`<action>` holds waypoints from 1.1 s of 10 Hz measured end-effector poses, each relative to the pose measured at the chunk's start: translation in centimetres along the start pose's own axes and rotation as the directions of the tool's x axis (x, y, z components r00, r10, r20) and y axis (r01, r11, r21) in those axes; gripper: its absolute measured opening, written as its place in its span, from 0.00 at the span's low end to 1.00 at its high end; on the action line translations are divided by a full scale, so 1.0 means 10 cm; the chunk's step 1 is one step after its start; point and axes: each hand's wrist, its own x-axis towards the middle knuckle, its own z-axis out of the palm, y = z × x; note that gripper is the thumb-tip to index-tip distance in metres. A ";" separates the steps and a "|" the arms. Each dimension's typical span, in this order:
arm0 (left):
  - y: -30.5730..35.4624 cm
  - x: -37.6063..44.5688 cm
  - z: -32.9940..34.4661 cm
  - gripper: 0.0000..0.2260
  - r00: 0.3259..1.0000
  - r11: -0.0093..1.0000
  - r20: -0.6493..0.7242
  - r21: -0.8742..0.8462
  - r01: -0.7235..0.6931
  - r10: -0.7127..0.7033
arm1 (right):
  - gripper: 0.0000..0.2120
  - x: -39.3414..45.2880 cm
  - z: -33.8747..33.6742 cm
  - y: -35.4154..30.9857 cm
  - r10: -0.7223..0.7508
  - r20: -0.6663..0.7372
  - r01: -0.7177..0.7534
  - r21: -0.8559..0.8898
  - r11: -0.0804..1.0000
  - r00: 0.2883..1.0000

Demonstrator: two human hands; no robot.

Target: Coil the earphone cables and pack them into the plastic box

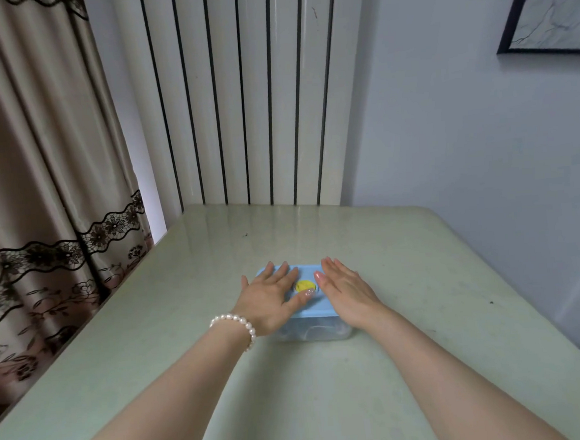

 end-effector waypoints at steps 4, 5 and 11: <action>0.14 -0.19 -0.01 0.32 0.995 0.972 -0.103 0.235 0.024 0.000 | 0.22 -0.35 0.10 -0.10 -0.064 -0.183 0.013 -0.267 0.964 0.981; 0.18 -0.33 0.11 0.28 0.986 0.969 -0.163 0.247 -0.001 0.042 | 0.22 -0.57 0.17 -0.09 -0.044 -0.194 -0.013 -0.284 0.959 0.980; 0.13 -0.49 0.22 0.31 0.988 0.963 -0.110 0.260 -0.076 0.108 | 0.23 -0.74 0.01 -0.02 -0.102 -0.143 0.084 -0.126 0.988 0.984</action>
